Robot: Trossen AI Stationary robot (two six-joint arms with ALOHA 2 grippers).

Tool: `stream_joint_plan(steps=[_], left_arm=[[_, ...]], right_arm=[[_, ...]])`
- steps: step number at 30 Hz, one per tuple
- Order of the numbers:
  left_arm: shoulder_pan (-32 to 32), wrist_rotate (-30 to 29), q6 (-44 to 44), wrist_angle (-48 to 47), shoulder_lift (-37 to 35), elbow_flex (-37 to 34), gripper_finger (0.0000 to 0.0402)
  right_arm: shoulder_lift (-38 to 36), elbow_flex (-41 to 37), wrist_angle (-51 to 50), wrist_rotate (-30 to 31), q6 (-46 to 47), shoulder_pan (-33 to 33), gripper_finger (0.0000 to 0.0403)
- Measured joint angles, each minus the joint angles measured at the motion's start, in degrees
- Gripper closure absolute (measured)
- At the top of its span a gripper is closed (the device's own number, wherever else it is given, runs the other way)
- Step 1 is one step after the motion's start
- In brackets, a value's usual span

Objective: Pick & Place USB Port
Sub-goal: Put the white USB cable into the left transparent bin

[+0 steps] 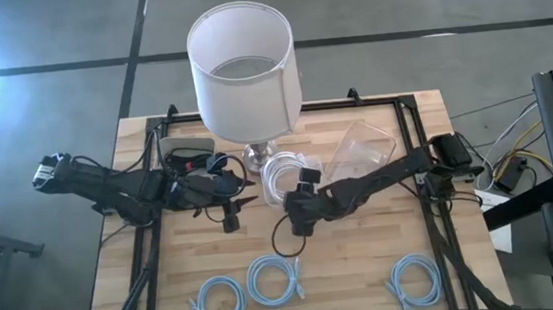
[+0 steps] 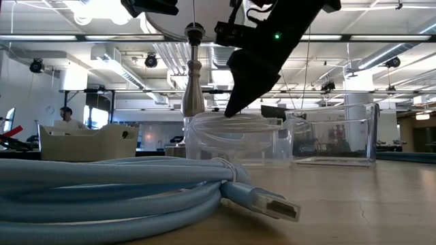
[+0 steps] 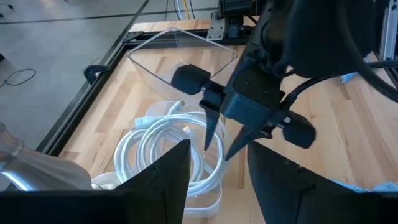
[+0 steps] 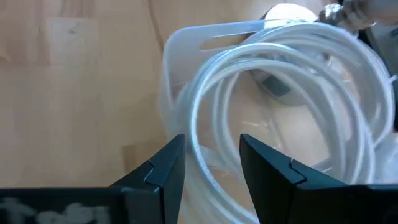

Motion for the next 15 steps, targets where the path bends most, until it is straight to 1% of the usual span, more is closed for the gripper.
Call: stream_joint_plan(steps=[3,6,8,10,15], left_arm=[[-0.01,0.0,-0.13,0.0,0.0,0.0,0.0239],[0.0,0.0,-0.37,0.0,0.0,0.0,0.0238],[0.0,0.0,-0.42,0.0,0.0,0.0,0.0238],[-0.01,0.0,-0.44,0.0,0.0,0.0,0.0238],[0.0,0.0,-0.44,0.0,0.0,0.0,0.0238]], right_arm=[[0.0,-0.27,0.28,-0.3,-2.06,-0.97,0.0257],[0.0,-0.98,0.27,-2.1,-2.16,-2.01,0.0257],[-0.02,-1.49,0.74,-1.65,-2.16,-2.48,0.0257],[-0.04,-1.96,0.71,0.34,-2.17,-2.81,0.0257],[-0.04,-2.05,0.89,7.73,-2.18,-3.54,0.0257]])
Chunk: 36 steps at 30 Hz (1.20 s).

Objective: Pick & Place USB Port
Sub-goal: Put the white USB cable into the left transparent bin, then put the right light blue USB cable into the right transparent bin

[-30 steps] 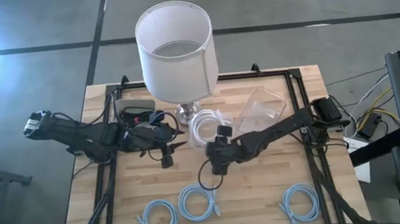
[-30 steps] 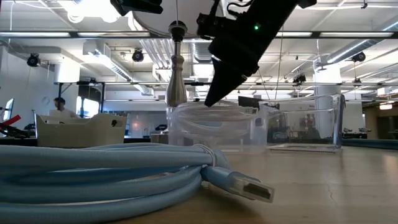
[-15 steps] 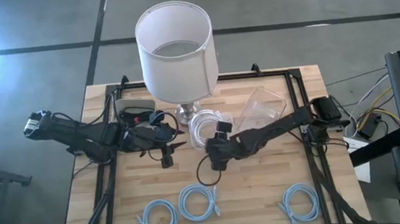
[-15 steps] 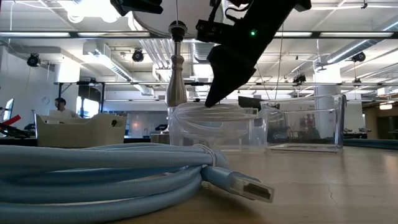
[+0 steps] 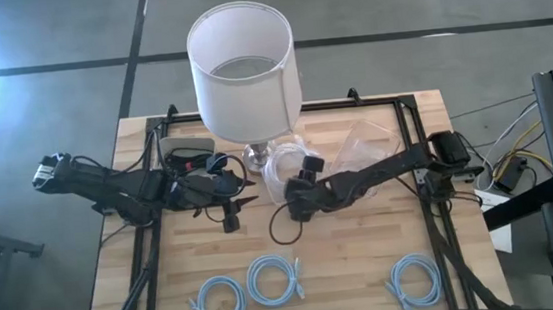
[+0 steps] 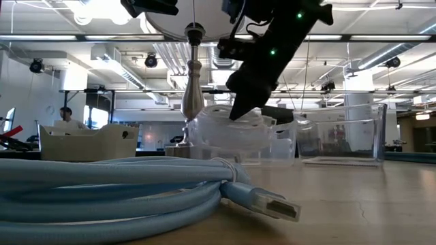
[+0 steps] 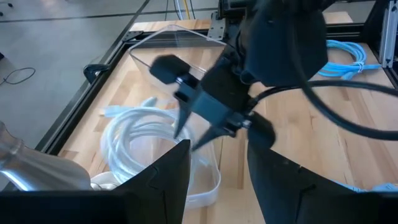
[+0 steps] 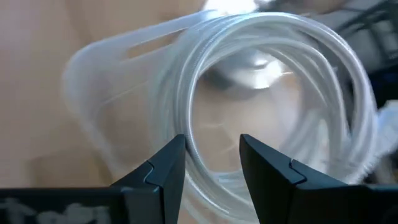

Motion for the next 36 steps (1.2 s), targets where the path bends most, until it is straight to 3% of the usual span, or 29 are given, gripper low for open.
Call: stream_joint_plan(steps=[4,10,20,28,36], left_arm=[[0.0,0.0,0.01,0.0,0.0,0.0,0.0238],[0.0,0.0,0.02,0.0,0.0,0.0,0.0238],[0.0,0.0,0.4,-0.06,0.0,0.0,0.0239],[0.0,0.0,0.13,-0.28,0.0,0.0,0.0238],[0.0,0.59,-2.17,-0.28,0.0,0.0,0.0238]], right_arm=[[0.0,0.15,0.64,2.83,-0.01,0.02,0.0257],[-0.23,0.15,0.62,-4.76,1.33,0.86,0.0258],[-3.09,5.15,-4.71,-6.01,6.33,6.69,0.0257],[-6.18,9.66,-24.36,-22.99,29.46,12.85,0.0256],[-7.12,8.27,-42.71,-33.6,56.05,20.92,0.0266]])
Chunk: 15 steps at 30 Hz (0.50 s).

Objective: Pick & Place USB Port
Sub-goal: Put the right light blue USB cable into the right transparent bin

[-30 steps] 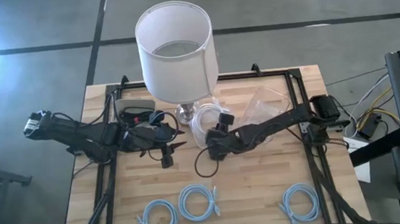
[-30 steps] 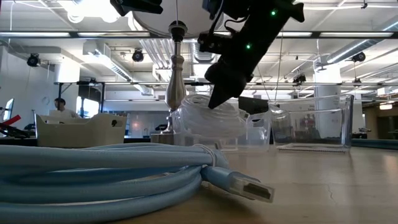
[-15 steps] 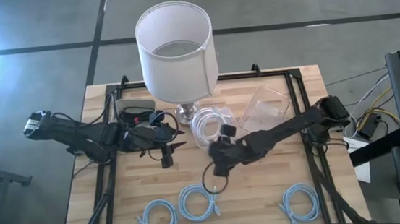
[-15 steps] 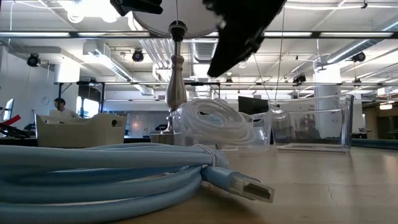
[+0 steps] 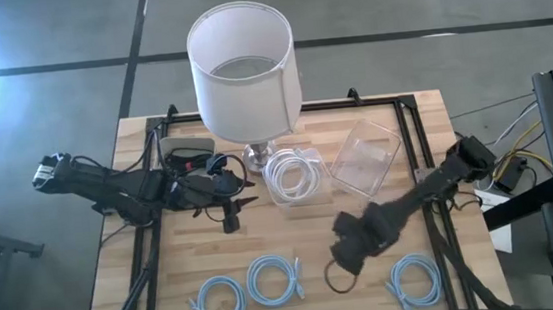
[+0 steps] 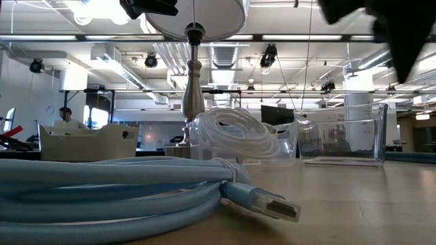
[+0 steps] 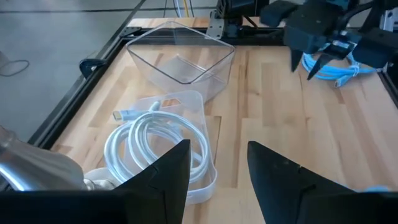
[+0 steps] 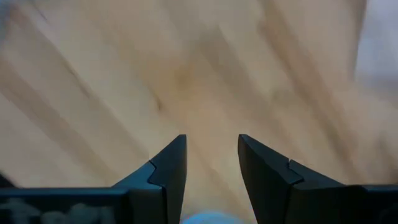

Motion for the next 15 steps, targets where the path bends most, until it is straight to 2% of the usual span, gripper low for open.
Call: stream_joint_plan(steps=[4,15], left_arm=[[0.0,-0.01,0.17,-0.01,0.0,-0.01,0.0238],[0.07,-0.07,0.25,0.0,0.0,-0.04,0.0239]], right_arm=[[-0.2,-0.6,-0.82,-4.38,10.48,4.11,0.0264],[-0.68,-1.89,-0.37,-4.98,37.06,13.23,0.0262]])
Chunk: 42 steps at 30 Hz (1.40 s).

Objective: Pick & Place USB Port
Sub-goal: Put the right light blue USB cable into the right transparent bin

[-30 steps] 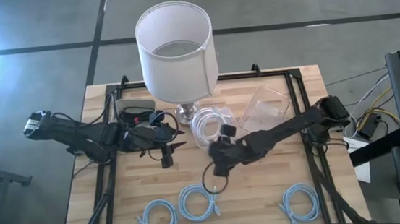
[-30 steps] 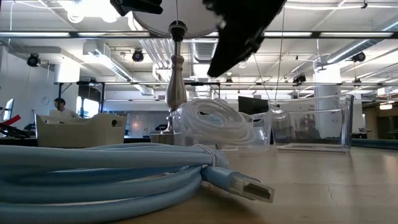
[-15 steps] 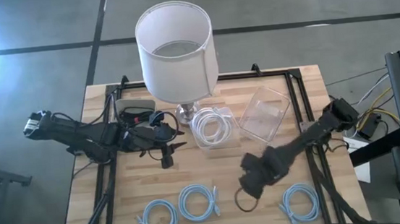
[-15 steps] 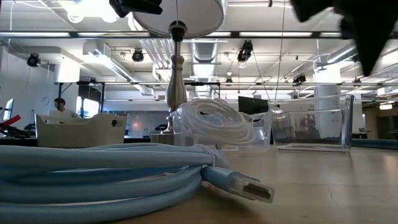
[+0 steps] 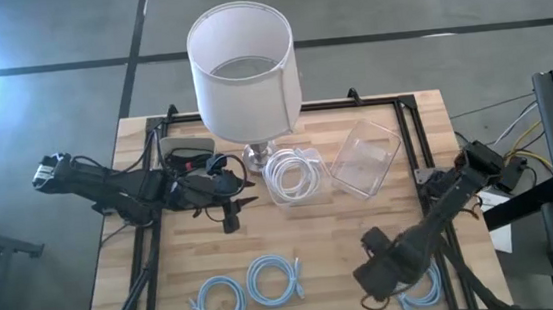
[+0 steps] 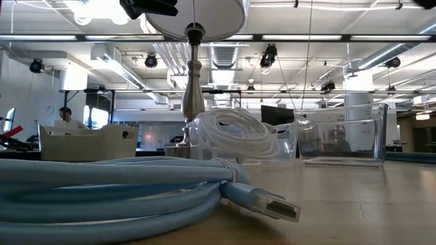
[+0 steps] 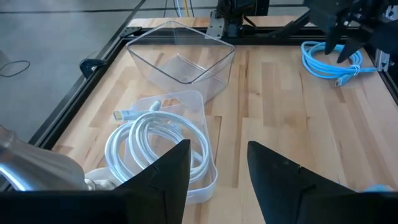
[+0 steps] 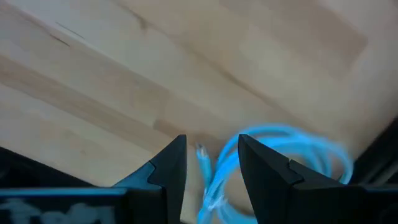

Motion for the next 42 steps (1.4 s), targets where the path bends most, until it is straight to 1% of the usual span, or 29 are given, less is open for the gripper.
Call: stream_joint_plan(steps=[2,7,10,14,16,20,26,29,32,35,39,42], left_arm=[[0.0,-0.02,0.0,-0.02,0.0,-0.02,0.0238],[0.0,-0.11,0.0,-0.18,-0.02,-0.95,0.0238],[0.0,-0.13,0.04,-0.11,-0.02,-1.6,0.0238],[0.02,-0.12,1.32,0.38,-0.02,-1.81,0.0238],[0.02,-0.13,2.17,1.18,-0.04,-1.81,0.0238],[0.02,-0.13,4.35,3.04,-0.04,-1.81,0.0238],[0.04,-0.14,6.46,3.38,-0.04,-1.81,0.0238],[0.04,-0.13,7.06,3.86,-0.04,-1.81,0.0239],[0.04,-0.13,7.06,4.13,-0.04,-1.81,0.0238],[0.04,-0.11,7.05,4.07,-0.04,-1.81,0.0238],[0.04,-0.11,7.06,4.07,-0.02,-1.81,0.0239],[0.04,-0.11,7.08,4.09,-0.02,-1.81,0.0238]], right_arm=[[0.0,-0.52,0.17,-1.24,6.34,1.75,0.0262],[0.0,-3.21,0.65,-7.84,22.11,6.13,0.0262],[0.0,-4.73,4.1,-7.3,26.56,8.13,0.0262],[0.79,-7.97,14.11,-6.84,26.28,8.65,0.0262],[1.58,-9.82,17.12,-6.6,25.49,8.94,0.0262],[3.14,-13.57,20.61,-6.71,25.15,9.88,0.0263],[3.21,-16.05,25.16,-6.53,21.22,9.96,0.0274],[3.19,-16.87,25.34,-4.0,20.12,10.22,0.028],[3.24,-17.63,25.49,1.07,17.49,10.64,0.0287],[3.65,-18.89,27.42,5.13,14.98,10.51,0.0302],[3.56,-19.55,28.63,5.73,11.32,10.56,0.0341],[3.45,-19.84,29.18,5.34,10.6,10.51,0.0369]])
